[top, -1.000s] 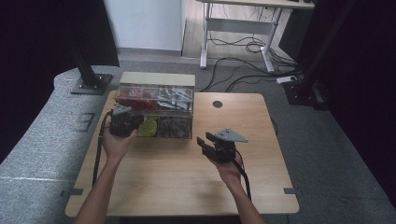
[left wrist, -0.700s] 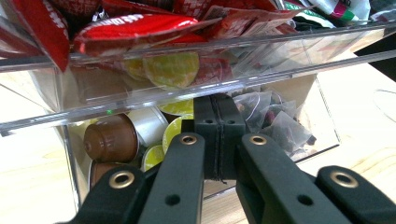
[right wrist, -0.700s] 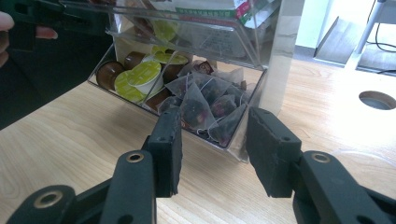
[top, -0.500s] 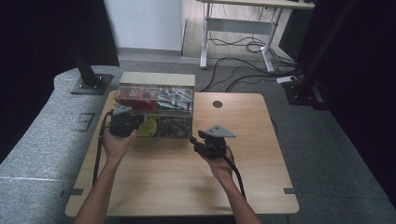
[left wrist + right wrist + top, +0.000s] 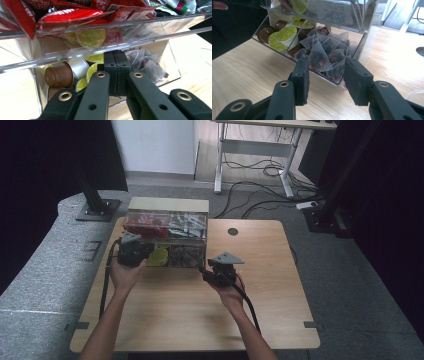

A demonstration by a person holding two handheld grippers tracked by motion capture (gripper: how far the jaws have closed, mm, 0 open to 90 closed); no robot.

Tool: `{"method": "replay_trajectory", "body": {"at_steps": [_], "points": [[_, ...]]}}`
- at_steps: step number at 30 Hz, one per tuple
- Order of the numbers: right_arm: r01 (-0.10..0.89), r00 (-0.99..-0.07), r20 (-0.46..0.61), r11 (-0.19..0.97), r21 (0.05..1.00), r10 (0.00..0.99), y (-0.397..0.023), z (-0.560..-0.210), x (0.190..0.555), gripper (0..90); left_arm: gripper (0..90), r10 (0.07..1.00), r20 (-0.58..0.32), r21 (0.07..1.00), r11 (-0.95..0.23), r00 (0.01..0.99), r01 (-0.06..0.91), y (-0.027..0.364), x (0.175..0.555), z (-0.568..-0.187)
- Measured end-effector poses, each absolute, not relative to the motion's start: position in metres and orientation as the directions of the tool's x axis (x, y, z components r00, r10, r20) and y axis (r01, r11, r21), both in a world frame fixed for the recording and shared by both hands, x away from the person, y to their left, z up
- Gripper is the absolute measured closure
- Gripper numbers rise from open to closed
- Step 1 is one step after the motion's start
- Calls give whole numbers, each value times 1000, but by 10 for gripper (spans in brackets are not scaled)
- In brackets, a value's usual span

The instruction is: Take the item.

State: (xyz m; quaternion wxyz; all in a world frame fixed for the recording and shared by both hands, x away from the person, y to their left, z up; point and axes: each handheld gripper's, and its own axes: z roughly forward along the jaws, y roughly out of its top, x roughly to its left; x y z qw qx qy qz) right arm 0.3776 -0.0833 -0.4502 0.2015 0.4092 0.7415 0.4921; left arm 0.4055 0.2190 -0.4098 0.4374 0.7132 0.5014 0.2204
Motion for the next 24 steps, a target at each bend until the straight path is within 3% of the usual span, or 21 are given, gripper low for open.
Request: {"method": "replay_trajectory", "body": {"at_steps": [24], "points": [[443,-573,130,173,880,809,-71,-469,398,542,896,907,-117,843,-125,405,523,217,406,-411]]}}
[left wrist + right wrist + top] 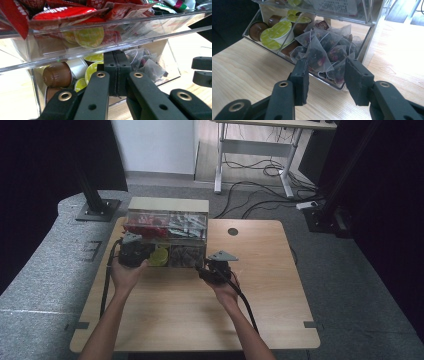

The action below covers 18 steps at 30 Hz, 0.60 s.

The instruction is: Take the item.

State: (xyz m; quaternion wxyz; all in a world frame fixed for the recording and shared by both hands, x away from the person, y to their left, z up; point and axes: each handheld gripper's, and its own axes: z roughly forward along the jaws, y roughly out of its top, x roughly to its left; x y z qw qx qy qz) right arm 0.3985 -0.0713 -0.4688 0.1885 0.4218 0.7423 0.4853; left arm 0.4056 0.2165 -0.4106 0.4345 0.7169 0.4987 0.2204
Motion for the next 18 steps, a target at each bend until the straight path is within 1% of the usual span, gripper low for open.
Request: {"method": "replay_trajectory", "body": {"at_steps": [18], "points": [[449,-565,145,155,880,812,-64,-474,410,546,895,906,-119,844,-124,407,522,216,406,-411]]}}
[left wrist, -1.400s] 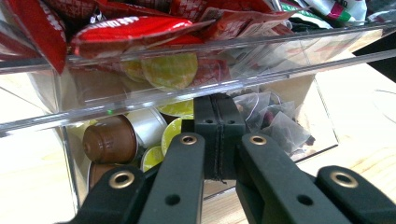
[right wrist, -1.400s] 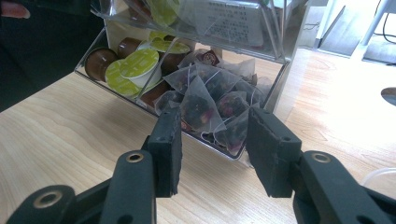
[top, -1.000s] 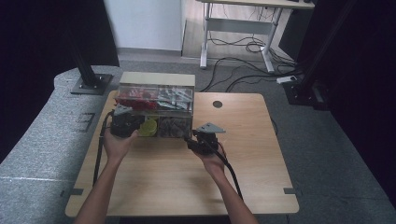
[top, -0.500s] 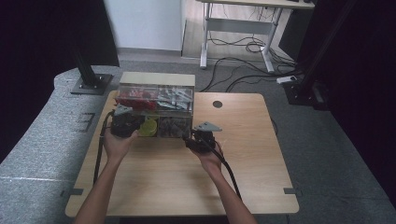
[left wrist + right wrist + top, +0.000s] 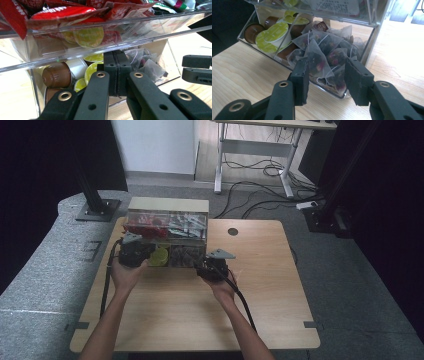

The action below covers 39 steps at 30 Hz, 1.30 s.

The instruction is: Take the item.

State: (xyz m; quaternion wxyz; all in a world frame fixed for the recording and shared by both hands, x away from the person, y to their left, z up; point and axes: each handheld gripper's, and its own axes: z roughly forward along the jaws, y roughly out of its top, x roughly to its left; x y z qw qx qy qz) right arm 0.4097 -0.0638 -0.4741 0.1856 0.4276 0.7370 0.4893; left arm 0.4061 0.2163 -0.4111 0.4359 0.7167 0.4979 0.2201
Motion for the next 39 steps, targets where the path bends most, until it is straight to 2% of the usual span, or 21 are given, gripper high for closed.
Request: {"method": "replay_trajectory", "body": {"at_steps": [23,39], "points": [[451,-573,147,161,878,806,-43,-478,424,542,894,903,-123,842,-124,412,524,216,409,-413],[441,-561,126,167,882,818,-24,-480,437,508,895,903,-126,841,-123,411,528,217,410,-414]]}}
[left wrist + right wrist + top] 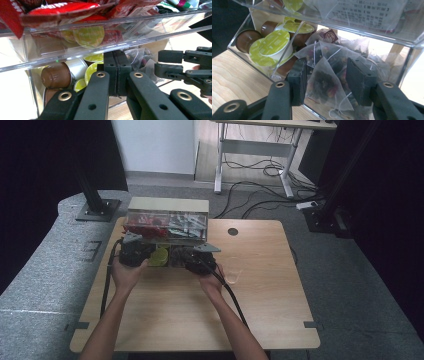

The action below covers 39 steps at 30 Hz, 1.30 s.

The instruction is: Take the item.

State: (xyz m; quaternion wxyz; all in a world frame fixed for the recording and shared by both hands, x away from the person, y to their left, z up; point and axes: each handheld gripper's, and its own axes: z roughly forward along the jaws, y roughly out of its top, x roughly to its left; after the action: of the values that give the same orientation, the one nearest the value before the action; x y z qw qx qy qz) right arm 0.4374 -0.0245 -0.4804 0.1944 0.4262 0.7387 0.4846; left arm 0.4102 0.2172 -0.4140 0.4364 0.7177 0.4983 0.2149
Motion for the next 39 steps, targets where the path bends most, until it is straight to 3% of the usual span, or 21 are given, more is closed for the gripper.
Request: {"method": "replay_trajectory", "body": {"at_steps": [15,39], "points": [[441,-539,112,167,882,835,-20,-488,445,526,893,904,-130,837,-120,407,535,218,412,-415],[424,-544,108,161,891,832,-19,-488,447,836,890,901,-128,836,-126,414,534,215,411,-416]]}}
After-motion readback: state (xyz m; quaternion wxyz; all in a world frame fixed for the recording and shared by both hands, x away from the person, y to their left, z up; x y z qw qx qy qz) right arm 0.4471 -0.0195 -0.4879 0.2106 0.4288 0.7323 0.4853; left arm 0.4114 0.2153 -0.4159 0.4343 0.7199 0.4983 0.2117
